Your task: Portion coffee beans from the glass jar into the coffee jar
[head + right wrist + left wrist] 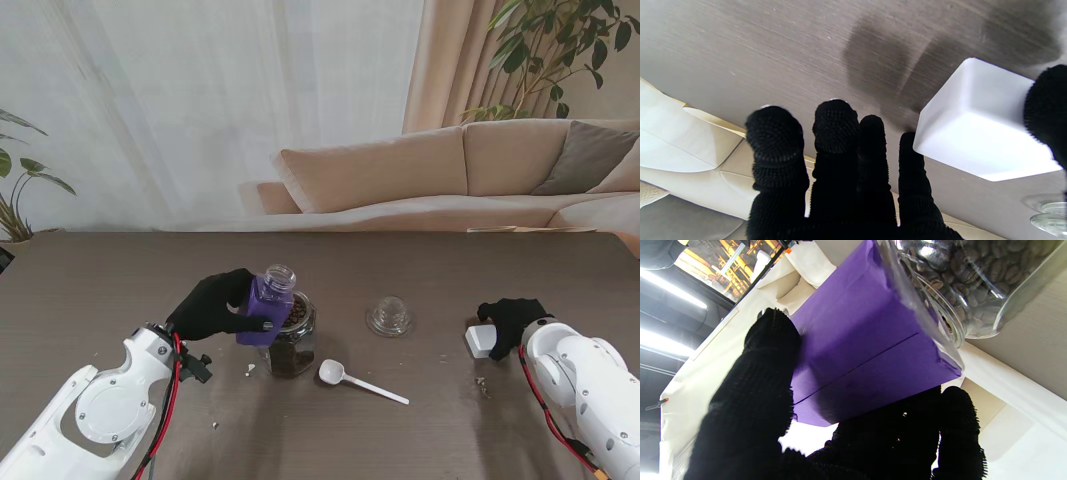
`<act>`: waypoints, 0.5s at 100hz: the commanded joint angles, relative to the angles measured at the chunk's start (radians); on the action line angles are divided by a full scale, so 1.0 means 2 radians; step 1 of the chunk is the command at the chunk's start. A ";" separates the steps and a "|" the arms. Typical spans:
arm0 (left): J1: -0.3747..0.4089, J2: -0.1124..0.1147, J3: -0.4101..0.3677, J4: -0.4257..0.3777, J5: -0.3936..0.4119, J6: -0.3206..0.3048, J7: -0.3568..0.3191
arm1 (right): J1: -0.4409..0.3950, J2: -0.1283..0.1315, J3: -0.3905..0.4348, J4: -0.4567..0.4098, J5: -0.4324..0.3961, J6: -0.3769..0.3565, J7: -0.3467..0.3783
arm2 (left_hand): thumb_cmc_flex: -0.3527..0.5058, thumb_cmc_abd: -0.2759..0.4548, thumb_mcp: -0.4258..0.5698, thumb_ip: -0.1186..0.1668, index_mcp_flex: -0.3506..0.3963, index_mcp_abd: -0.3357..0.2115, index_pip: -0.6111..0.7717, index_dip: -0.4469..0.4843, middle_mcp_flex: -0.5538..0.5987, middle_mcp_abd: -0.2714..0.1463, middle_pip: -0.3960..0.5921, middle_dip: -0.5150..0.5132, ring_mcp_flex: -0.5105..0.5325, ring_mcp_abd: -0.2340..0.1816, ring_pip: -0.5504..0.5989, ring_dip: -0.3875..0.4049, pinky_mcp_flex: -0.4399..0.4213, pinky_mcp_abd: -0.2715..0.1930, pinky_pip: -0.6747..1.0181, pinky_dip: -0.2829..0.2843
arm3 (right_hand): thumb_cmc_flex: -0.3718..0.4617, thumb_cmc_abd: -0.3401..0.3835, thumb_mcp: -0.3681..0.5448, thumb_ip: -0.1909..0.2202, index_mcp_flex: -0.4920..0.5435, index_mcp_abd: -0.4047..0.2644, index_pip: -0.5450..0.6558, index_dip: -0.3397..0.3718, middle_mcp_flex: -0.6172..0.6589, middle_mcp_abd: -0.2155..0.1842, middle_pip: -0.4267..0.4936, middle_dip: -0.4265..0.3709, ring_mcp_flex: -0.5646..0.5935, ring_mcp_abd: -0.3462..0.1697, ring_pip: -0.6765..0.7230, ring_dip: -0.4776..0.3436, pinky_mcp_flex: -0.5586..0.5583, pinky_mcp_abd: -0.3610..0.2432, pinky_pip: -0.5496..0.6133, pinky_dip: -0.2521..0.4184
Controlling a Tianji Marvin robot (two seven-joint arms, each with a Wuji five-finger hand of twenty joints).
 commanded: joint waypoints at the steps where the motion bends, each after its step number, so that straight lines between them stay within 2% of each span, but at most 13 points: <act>1: 0.004 -0.001 -0.002 -0.005 0.001 0.002 -0.008 | 0.003 0.001 -0.009 0.011 -0.002 -0.001 0.005 | 0.093 0.059 0.178 0.029 0.048 -0.022 0.198 0.032 0.043 -0.036 0.036 0.012 0.011 0.016 -0.002 0.007 -0.015 -0.029 0.023 0.014 | 0.006 -0.045 0.022 -0.012 0.038 -0.020 0.016 -0.016 0.015 0.001 0.007 0.011 0.024 -0.005 0.012 0.008 -0.142 0.003 0.029 0.015; 14: 0.005 -0.001 -0.003 -0.007 0.001 0.003 -0.009 | 0.011 0.001 -0.023 0.027 0.005 0.002 -0.015 | 0.093 0.059 0.179 0.029 0.048 -0.022 0.198 0.032 0.043 -0.036 0.036 0.012 0.011 0.016 -0.002 0.007 -0.015 -0.029 0.022 0.014 | 0.017 -0.056 0.027 -0.012 0.086 -0.030 0.037 -0.014 0.046 0.003 0.012 0.014 0.044 -0.008 0.018 0.008 -0.127 0.006 0.039 0.014; 17: 0.005 -0.001 -0.003 -0.007 0.001 0.004 -0.009 | 0.011 0.001 -0.025 0.028 0.006 0.002 -0.014 | 0.093 0.059 0.178 0.029 0.048 -0.022 0.198 0.032 0.043 -0.036 0.036 0.012 0.011 0.016 -0.002 0.007 -0.015 -0.029 0.022 0.014 | 0.022 -0.053 0.027 -0.011 0.106 -0.029 0.044 -0.014 0.054 0.005 0.011 0.016 0.045 -0.006 0.018 0.007 -0.126 0.008 0.039 0.012; 34: 0.006 -0.001 -0.001 -0.008 0.001 0.007 -0.009 | 0.014 0.001 -0.031 0.034 0.016 0.003 -0.004 | 0.093 0.059 0.178 0.029 0.048 -0.021 0.198 0.032 0.043 -0.035 0.036 0.012 0.011 0.018 -0.002 0.007 -0.015 -0.029 0.022 0.014 | 0.045 -0.053 0.024 -0.009 0.147 -0.043 0.049 -0.017 0.075 0.005 0.006 0.021 0.049 -0.008 0.018 0.007 -0.125 0.011 0.039 0.009; 50: 0.006 -0.001 -0.001 -0.009 0.001 0.009 -0.009 | 0.018 0.001 -0.039 0.046 0.028 0.002 -0.007 | 0.093 0.060 0.178 0.029 0.048 -0.021 0.198 0.032 0.042 -0.035 0.036 0.012 0.010 0.017 -0.002 0.007 -0.016 -0.028 0.022 0.014 | 0.066 -0.038 0.019 -0.004 0.189 -0.057 0.059 -0.013 0.091 0.006 0.002 0.027 0.055 -0.004 0.018 0.008 -0.124 0.015 0.040 0.006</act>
